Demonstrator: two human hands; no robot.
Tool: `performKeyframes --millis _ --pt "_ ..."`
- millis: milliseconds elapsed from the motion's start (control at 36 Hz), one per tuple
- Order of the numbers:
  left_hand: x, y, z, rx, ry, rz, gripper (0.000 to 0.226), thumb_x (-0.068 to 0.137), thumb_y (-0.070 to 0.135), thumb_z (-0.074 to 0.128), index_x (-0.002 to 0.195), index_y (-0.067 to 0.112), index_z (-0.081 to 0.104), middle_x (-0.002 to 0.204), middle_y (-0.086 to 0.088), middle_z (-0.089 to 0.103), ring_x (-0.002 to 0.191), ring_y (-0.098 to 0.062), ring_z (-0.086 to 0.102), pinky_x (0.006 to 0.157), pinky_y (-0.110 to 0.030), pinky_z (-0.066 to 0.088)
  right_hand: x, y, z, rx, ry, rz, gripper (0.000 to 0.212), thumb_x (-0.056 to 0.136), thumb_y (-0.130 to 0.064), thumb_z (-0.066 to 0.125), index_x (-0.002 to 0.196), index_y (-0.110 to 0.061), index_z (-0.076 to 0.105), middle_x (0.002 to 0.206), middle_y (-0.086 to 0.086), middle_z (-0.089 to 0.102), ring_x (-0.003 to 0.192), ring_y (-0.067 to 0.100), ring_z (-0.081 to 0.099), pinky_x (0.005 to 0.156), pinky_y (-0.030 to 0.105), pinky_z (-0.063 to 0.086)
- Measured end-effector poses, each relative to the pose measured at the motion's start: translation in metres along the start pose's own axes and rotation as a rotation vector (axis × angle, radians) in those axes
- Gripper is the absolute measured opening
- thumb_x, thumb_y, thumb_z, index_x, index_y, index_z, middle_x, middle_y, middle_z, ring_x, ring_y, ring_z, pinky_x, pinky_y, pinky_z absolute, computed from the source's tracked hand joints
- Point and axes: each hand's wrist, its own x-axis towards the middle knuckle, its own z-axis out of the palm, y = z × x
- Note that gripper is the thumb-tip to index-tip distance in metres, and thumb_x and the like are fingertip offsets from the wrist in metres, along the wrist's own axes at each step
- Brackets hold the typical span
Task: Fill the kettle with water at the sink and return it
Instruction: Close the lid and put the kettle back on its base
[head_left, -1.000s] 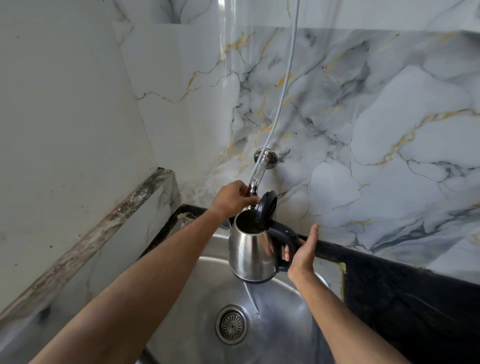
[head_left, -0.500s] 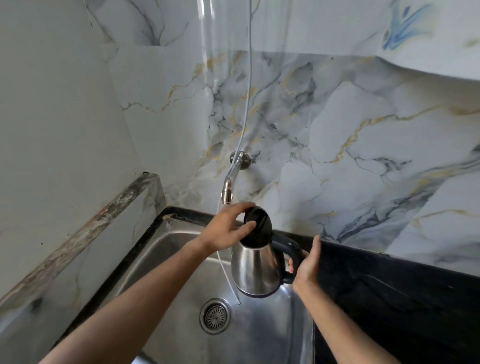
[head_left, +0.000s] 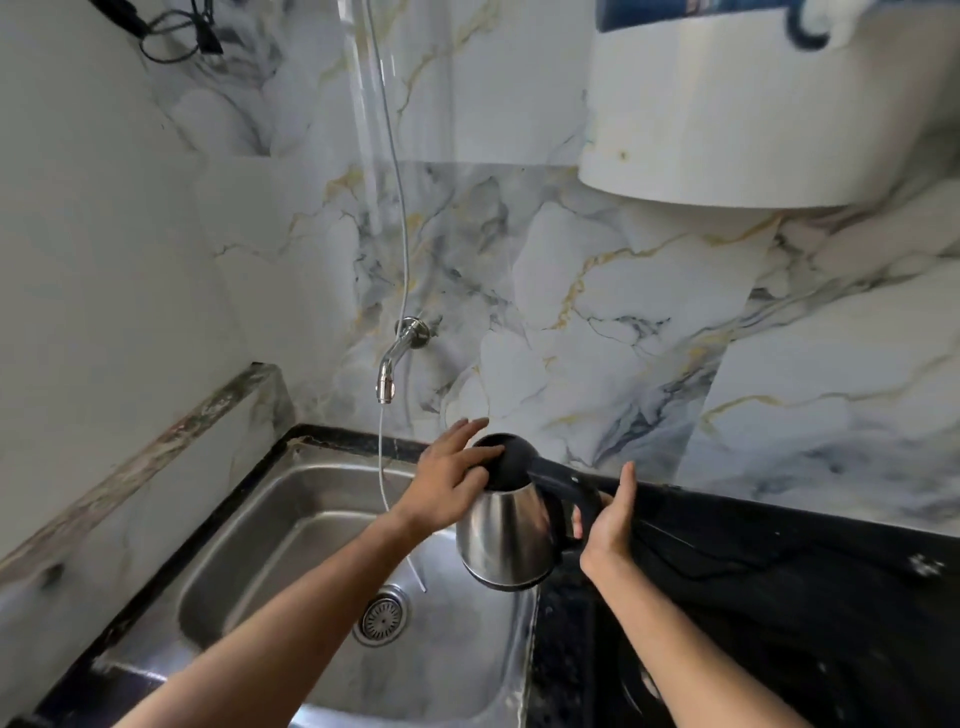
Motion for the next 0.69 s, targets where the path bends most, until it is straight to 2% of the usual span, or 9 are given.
performKeyframes --millis 111,222,361,444,500,583,639,694 --pt "-0.004 0.044 0.012 -0.124 -0.039 -0.116 0.051 0.082 0.022 0.038 0.125 0.015 0.065 0.156 -0.007 0.030 0.148 -0.024 0.012 0.120 -0.042 0.010 -0.009 -0.020 -0.028 0.018 0.003 0.005 0.076 0.069 -0.088 0.040 0.042 -0.017 0.045 0.035 0.002 0.039 0.029 0.015 0.029 0.034 0.024 0.017" --pt "-0.008 0.077 0.028 -0.153 -0.075 -0.128 0.053 0.082 0.022 0.036 0.127 0.015 0.064 0.158 -0.004 0.027 0.148 -0.018 0.009 0.120 -0.031 0.003 -0.017 -0.035 -0.056 0.030 0.014 0.006 0.074 0.069 -0.087 0.040 0.046 -0.017 0.046 0.037 0.001 0.040 0.030 0.014 0.030 0.034 0.024 0.017" --pt "-0.010 0.113 0.048 -0.166 -0.106 -0.129 0.054 0.082 0.023 0.035 0.128 0.016 0.062 0.159 -0.004 0.024 0.149 -0.019 0.007 0.120 -0.036 0.005 -0.024 -0.054 -0.093 0.054 0.019 -0.010 0.074 0.070 -0.088 0.039 0.050 -0.017 0.045 0.039 0.000 0.041 0.032 0.013 0.031 0.034 0.025 0.018" --pt "-0.009 0.126 0.056 -0.167 -0.158 -0.114 0.054 0.085 0.026 0.034 0.133 0.019 0.058 0.161 -0.002 0.017 0.149 -0.017 0.003 0.120 -0.039 0.003 -0.025 -0.063 -0.113 0.080 0.026 -0.005 0.074 0.066 -0.090 0.040 0.045 -0.019 0.048 0.038 0.000 0.041 0.032 0.013 0.032 0.035 0.025 0.019" --pt "-0.012 0.132 0.064 -0.253 -0.181 -0.137 0.053 0.087 0.027 0.035 0.137 0.024 0.054 0.162 0.003 0.012 0.148 -0.013 0.004 0.120 -0.038 0.005 -0.024 -0.066 -0.127 0.082 0.029 -0.010 0.074 0.063 -0.091 0.041 0.043 -0.020 0.051 0.039 0.000 0.042 0.032 0.014 0.033 0.035 0.024 0.019" --pt "-0.018 0.136 0.080 -0.557 -0.100 -0.288 0.048 0.096 0.028 0.037 0.144 0.030 0.042 0.161 0.004 0.019 0.147 -0.013 0.013 0.119 -0.042 0.014 -0.021 -0.070 -0.147 0.088 0.026 -0.042 0.078 0.064 -0.092 0.039 0.045 -0.018 0.052 0.037 0.002 0.041 0.031 0.016 0.032 0.033 0.024 0.019" --pt "-0.023 0.131 0.088 -0.738 -0.035 -0.492 0.044 0.099 0.042 0.034 0.142 0.036 0.040 0.156 0.001 0.030 0.144 -0.019 0.022 0.115 -0.049 0.022 -0.019 -0.073 -0.158 0.079 0.033 -0.054 0.079 0.064 -0.093 0.039 0.045 -0.018 0.052 0.035 0.003 0.039 0.031 0.016 0.031 0.033 0.024 0.020" --pt "-0.025 0.125 0.097 -0.910 -0.098 -0.696 0.052 0.095 0.062 0.029 0.134 0.034 0.049 0.148 0.003 0.042 0.137 -0.024 0.034 0.104 -0.051 0.033 -0.017 -0.074 -0.173 0.078 0.056 -0.061 0.078 0.064 -0.093 0.041 0.042 -0.018 0.050 0.035 0.003 0.039 0.031 0.016 0.030 0.033 0.025 0.021"
